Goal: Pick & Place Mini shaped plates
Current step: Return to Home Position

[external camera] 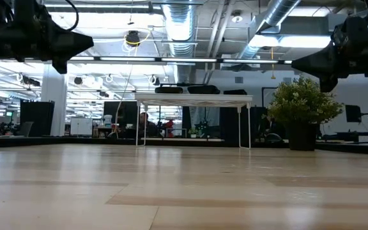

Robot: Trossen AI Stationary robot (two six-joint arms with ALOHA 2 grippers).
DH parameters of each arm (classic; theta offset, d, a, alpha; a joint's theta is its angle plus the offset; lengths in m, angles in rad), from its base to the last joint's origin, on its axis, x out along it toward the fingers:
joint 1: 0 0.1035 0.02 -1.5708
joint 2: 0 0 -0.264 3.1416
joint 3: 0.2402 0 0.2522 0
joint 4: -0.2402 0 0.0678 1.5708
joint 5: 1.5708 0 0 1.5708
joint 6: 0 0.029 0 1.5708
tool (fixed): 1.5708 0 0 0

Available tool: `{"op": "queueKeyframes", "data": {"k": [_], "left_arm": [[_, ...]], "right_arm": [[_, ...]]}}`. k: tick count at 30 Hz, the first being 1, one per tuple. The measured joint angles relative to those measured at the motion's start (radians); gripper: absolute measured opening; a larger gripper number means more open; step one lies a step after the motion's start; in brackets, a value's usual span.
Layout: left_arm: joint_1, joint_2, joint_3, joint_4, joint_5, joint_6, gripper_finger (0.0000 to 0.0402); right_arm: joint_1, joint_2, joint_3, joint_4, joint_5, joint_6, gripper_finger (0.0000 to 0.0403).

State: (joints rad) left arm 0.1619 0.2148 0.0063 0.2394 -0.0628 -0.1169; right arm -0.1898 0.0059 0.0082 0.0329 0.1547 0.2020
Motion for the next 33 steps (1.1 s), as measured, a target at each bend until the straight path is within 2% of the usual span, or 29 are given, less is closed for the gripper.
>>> {"op": "queueKeyframes", "data": {"k": [33], "left_arm": [[0.000, 0.009, 0.000, 0.014, 0.000, 0.000, 0.0057]], "right_arm": [[0.000, 0.000, 0.000, 0.001, 0.000, 0.000, 0.0006]]}}
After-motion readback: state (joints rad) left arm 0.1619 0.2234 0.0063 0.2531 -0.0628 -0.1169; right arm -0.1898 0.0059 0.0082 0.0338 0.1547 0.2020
